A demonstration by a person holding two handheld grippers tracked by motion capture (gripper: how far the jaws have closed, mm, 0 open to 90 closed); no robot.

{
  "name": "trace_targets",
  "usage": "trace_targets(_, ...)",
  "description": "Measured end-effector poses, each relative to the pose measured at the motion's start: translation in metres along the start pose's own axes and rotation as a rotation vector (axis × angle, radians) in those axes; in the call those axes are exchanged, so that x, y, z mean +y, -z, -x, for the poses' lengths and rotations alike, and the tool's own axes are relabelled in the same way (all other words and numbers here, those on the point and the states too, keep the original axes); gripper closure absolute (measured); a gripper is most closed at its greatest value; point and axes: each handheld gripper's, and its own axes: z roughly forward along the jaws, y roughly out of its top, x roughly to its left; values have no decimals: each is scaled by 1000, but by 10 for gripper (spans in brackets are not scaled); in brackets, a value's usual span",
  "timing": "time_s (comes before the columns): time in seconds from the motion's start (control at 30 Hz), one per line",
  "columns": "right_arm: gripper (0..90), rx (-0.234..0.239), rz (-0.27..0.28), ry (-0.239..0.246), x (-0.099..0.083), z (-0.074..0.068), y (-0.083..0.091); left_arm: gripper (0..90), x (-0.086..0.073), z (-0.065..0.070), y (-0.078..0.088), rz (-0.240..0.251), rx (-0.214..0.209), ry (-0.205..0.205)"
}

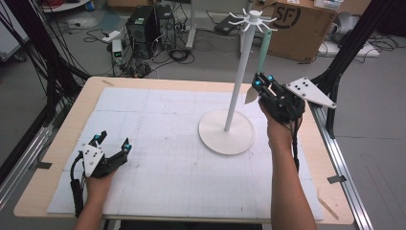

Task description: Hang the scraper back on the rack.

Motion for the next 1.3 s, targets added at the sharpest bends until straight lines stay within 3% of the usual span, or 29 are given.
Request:
trace_targets(1.13,805,-2,-32,-16,-3,0,-13,217,0,0,0,3,0,3)
trace_targets(1.23,786,2,-34,-17,-4,1,-13,216,0,0,0,2,0,2)
trace_targets(1.3,691,5,-22,-28,-3,2,-11,216,0,0,0,2,0,3)
